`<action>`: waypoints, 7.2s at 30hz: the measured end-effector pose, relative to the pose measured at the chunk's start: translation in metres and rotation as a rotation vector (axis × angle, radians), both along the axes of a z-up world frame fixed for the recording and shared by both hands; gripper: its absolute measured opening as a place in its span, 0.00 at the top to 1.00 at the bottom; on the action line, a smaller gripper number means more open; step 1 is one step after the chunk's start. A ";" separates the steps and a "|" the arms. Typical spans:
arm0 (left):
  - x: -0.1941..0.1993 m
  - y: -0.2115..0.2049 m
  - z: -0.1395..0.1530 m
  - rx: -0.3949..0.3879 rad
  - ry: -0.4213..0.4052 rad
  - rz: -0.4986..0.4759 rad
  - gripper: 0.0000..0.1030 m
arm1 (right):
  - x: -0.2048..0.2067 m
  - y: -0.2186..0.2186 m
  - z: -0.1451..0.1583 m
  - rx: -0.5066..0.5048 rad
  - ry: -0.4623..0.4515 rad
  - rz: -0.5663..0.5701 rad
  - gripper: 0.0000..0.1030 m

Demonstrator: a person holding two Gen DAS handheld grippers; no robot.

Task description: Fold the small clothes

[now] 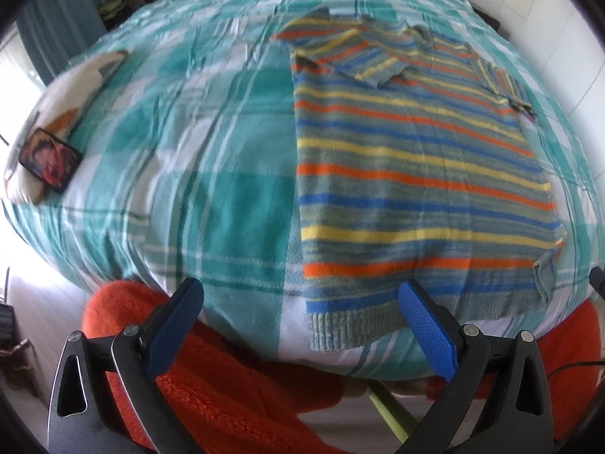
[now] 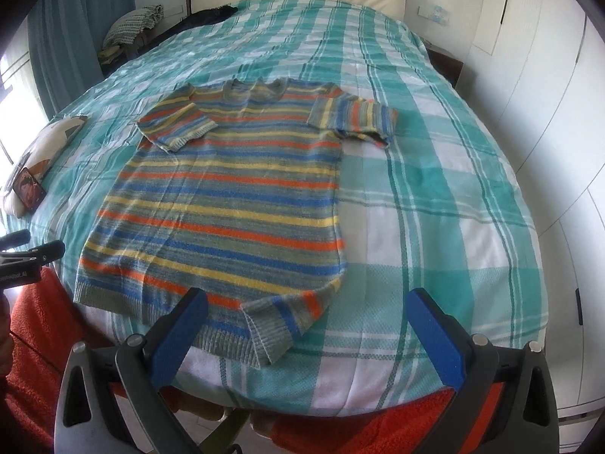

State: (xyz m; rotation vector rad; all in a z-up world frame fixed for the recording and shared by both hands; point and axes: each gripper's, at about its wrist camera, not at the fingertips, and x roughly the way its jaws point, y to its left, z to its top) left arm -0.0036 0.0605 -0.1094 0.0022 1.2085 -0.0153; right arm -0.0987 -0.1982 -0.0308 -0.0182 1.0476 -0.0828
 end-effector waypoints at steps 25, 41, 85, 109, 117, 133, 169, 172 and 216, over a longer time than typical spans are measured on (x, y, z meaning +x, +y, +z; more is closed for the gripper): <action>0.015 -0.012 -0.043 -0.084 0.042 -0.056 0.46 | 0.044 0.003 -0.053 0.245 0.038 -0.057 0.00; 0.022 0.001 -0.051 -0.119 0.084 -0.047 0.38 | 0.013 -0.050 -0.092 0.384 0.203 -0.221 0.18; 0.006 0.050 0.010 0.095 -0.019 0.006 0.24 | -0.040 -0.131 -0.088 0.391 0.353 -0.274 0.50; -0.003 0.027 -0.011 -0.105 -0.085 0.085 0.12 | 0.300 -0.046 -0.081 -0.046 0.091 0.153 0.92; 0.001 0.023 -0.016 -0.136 -0.084 0.071 0.12 | 0.218 -0.225 -0.002 0.226 -0.159 -0.231 0.97; 0.002 0.011 -0.024 -0.094 -0.067 0.035 0.12 | 0.108 -0.365 -0.087 0.719 -0.219 -0.633 0.79; 0.162 -0.092 0.050 0.084 -0.190 -0.464 0.05 | 0.000 -0.208 -0.033 0.129 -0.183 -0.319 0.30; 0.196 -0.120 -0.001 0.241 -0.121 -0.517 0.06 | -0.023 -0.172 -0.037 0.194 -0.193 -0.268 0.30; 0.161 0.184 0.002 -0.098 -0.106 0.330 0.37 | -0.030 -0.140 -0.073 0.260 -0.089 -0.206 0.29</action>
